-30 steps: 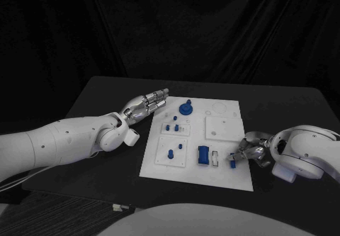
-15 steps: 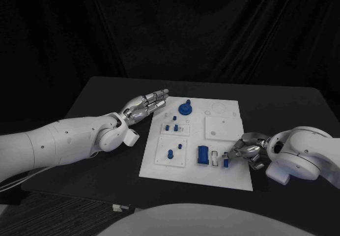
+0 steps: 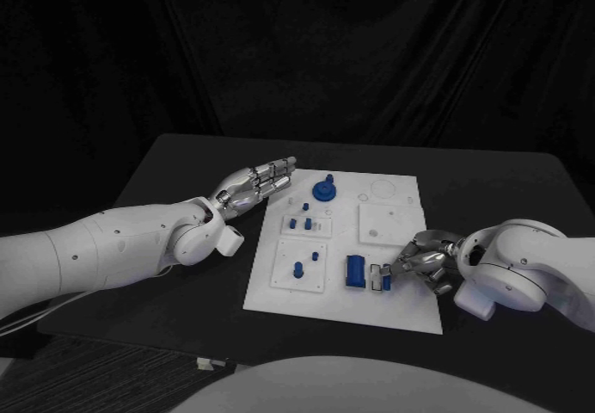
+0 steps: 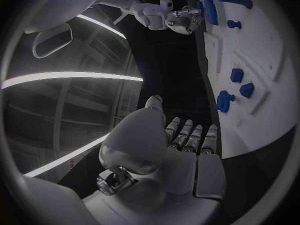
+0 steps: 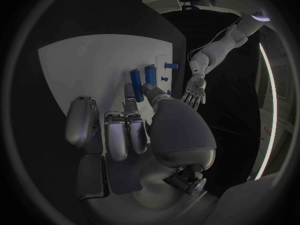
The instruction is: Assemble the parts on the task board
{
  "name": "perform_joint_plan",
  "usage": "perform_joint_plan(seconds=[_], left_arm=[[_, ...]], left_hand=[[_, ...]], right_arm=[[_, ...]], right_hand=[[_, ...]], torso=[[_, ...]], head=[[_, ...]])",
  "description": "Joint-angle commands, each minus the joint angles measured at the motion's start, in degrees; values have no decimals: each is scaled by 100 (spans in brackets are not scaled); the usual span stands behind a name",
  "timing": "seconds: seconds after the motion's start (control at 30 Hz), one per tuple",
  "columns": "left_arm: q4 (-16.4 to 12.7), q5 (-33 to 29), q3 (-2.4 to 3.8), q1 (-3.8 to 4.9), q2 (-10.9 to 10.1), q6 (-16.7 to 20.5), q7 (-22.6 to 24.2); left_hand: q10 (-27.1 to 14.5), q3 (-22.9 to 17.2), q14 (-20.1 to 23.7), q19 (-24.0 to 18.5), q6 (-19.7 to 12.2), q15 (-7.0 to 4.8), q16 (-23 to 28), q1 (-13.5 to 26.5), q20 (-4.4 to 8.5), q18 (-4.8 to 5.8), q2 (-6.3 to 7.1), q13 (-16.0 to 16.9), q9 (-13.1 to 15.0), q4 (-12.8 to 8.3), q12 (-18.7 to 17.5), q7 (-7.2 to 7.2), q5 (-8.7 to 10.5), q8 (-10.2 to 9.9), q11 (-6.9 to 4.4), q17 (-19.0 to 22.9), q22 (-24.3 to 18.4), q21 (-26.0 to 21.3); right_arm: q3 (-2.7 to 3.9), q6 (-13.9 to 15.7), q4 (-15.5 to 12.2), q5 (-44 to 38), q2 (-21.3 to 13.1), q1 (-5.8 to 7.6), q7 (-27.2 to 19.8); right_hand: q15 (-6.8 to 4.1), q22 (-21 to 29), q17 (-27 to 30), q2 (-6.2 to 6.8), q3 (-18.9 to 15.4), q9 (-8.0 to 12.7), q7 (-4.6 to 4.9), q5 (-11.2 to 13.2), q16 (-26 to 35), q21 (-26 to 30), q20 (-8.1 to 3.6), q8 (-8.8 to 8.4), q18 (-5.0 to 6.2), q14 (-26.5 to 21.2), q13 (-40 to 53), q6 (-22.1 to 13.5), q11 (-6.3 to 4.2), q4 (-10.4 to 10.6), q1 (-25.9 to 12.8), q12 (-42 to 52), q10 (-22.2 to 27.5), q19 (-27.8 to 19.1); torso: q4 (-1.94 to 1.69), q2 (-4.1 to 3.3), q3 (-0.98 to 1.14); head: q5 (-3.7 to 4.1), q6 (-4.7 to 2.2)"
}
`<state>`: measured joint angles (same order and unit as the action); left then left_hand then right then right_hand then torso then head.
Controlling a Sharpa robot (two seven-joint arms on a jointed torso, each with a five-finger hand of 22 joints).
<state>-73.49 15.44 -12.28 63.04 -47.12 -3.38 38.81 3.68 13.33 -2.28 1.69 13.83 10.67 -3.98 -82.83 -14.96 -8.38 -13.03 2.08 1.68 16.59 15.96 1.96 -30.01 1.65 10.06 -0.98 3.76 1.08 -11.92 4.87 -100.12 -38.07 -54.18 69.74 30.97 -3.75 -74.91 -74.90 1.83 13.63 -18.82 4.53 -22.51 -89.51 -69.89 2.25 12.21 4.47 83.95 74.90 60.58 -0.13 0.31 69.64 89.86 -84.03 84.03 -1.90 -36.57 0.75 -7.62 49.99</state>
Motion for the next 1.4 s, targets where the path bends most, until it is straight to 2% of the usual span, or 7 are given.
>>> perform_joint_plan(seconds=[0.03, 0.2, 0.4, 0.53, 0.73, 1.0, 1.4], left_arm=[[-3, -2, 6, -8, 16, -99, 1004], [-2, -2, 6, -8, 17, -116, 987], [4, -2, 6, -9, 18, -133, 975], [4, -1, 6, -9, 16, -138, 973], [4, -1, 6, -10, 18, -130, 958], [10, -1, 6, -12, 33, -104, 941], [10, -1, 6, -16, 27, -105, 926]], left_hand=[[9, -44, 10, -2, 29, 52, -43, -35, -40, 17, -41, 7, 8, 7, 30, 20, -20, 10, 42, -11, 6, 25], [10, -51, 4, 0, 67, 69, -51, -40, -55, 17, -53, 7, 12, 8, 37, 47, -18, 16, 48, -12, 8, 27], [9, -54, -1, 2, 94, 81, -60, -44, -67, 16, -58, 6, 15, 8, 39, 68, -18, 19, 51, -13, 12, 29], [9, -56, -4, 4, 112, 87, -64, -47, -75, 16, -61, 6, 17, 7, 42, 84, -18, 21, 54, -14, 14, 30], [9, -62, -9, 6, 139, 98, -73, -56, -86, 15, -65, 6, 19, 5, 46, 114, -20, 25, 56, -15, 16, 32], [25, -90, -42, 22, 330, 149, -126, -106, -132, 19, -68, 10, 39, -4, 89, 229, -47, 52, 65, -23, 37, 45], [28, -146, -48, 28, 369, 162, -143, -209, -144, 21, -58, 10, 39, -36, 99, 304, -117, 52, 39, -24, 44, 52]], right_arm=[[0, -10, 30, -271, 66, -14, 133], [0, -105, 73, -492, 156, -15, 272], [0, -166, 100, -578, 213, -19, 331], [0, -182, 110, -591, 233, -24, 341], [0, -179, 129, -601, 261, -40, 351], [0, -165, 163, -604, 303, -62, 349], [0, -77, 169, -604, 320, -74, 309]], right_hand=[[-33, -968, -1312, 7, 655, -21, -43, 107, 21, 79, -11, 26, -36, 566, 1510, -39, -32, -636, -89, 14, -597, 38], [-38, -948, -1286, 13, 586, -38, -48, 207, 31, 150, -16, 40, -22, 560, 1510, -94, -36, -540, -225, 14, -597, 12], [-52, -939, -1277, -11, 449, -74, -65, -82, 34, 178, -28, 85, -17, 559, 1510, -136, -52, -385, -399, 14, -597, 1], [-53, -938, -1268, -15, 421, -79, -65, -91, 37, 183, -29, 92, -16, 557, 1510, -141, -52, -358, -427, 14, -597, -1], [-54, -927, -1247, -28, 353, -91, -67, -12, 45, 224, -32, 104, -9, 553, 1510, -168, -54, -300, -477, 14, -597, -13], [-51, -908, -1204, -82, 181, -110, -62, 268, 61, 292, -30, 128, 2, 544, 1510, -226, -49, -63, -675, 14, -597, -31], [-58, -902, -1187, -146, 68, -131, -74, 336, 67, 323, -34, 178, 8, 541, 1510, -216, -58, 194, -865, 14, -597, -36]], torso=[[-2, -3, -1], [0, -5, -1], [-2, -5, 1], [-3, -3, 0], [-7, -6, 0], [5, -1, 2], [-1, -7, 1]], head=[[21, 1], [-1, 1], [7, 1], [4, 1], [17, 1], [-4, 1], [4, 1]])
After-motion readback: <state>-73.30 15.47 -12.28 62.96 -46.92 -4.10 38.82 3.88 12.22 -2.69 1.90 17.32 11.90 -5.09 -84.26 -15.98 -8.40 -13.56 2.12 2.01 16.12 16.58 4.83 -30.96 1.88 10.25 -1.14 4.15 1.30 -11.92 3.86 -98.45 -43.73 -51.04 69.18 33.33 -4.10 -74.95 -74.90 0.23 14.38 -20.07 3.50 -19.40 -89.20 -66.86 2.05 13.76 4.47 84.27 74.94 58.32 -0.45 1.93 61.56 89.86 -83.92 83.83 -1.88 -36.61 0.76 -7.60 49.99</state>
